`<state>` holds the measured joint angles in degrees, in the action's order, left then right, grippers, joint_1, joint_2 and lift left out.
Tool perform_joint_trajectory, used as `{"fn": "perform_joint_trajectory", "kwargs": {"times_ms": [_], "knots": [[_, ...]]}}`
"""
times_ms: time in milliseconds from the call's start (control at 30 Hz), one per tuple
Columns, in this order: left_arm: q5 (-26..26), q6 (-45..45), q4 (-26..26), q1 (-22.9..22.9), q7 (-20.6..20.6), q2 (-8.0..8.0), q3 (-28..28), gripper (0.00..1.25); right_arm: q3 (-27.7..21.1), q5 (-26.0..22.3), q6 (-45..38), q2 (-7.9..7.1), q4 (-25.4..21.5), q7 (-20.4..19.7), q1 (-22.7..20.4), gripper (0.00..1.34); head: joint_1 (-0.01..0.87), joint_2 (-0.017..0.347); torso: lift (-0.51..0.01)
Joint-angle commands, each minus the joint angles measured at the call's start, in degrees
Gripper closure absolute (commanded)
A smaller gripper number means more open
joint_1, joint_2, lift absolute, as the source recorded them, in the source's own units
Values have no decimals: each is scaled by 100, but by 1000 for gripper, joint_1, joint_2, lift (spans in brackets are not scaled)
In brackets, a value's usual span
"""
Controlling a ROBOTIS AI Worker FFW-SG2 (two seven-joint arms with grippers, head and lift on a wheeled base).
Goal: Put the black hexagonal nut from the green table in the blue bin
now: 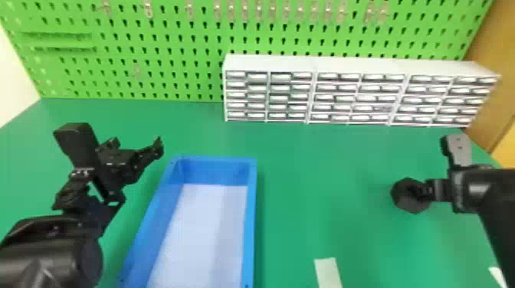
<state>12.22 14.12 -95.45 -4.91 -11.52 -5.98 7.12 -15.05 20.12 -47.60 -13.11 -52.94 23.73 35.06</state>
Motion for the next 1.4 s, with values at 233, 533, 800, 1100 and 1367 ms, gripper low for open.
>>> {"fn": "perform_joint_trajectory", "kwargs": {"times_ms": [233, 533, 800, 1100, 1367], "knots": [[0, 3, 0, 16, -8, 0, 18, 136, 99, 54, 58, 10, -6, -8, -17, 1202, 666, 32, -100], [0, 12, 0, 34, -17, 0, 35, 136, 178, 62, 93, 10, -156, -17, -70, 1202, 666, 32, -100], [0, 12, 0, 34, -17, 0, 44, 136, 547, 89, 93, -96, -683, -96, -96, 1200, 666, 32, -100], [0, 21, 0, 43, -17, 0, 44, 136, 784, 27, 128, -166, -1105, -175, -149, 1200, 666, 32, -100], [0, 21, 0, 43, -25, 0, 53, 136, 907, -351, 278, -122, -1412, -184, -158, 1199, 666, 32, -100]]}}
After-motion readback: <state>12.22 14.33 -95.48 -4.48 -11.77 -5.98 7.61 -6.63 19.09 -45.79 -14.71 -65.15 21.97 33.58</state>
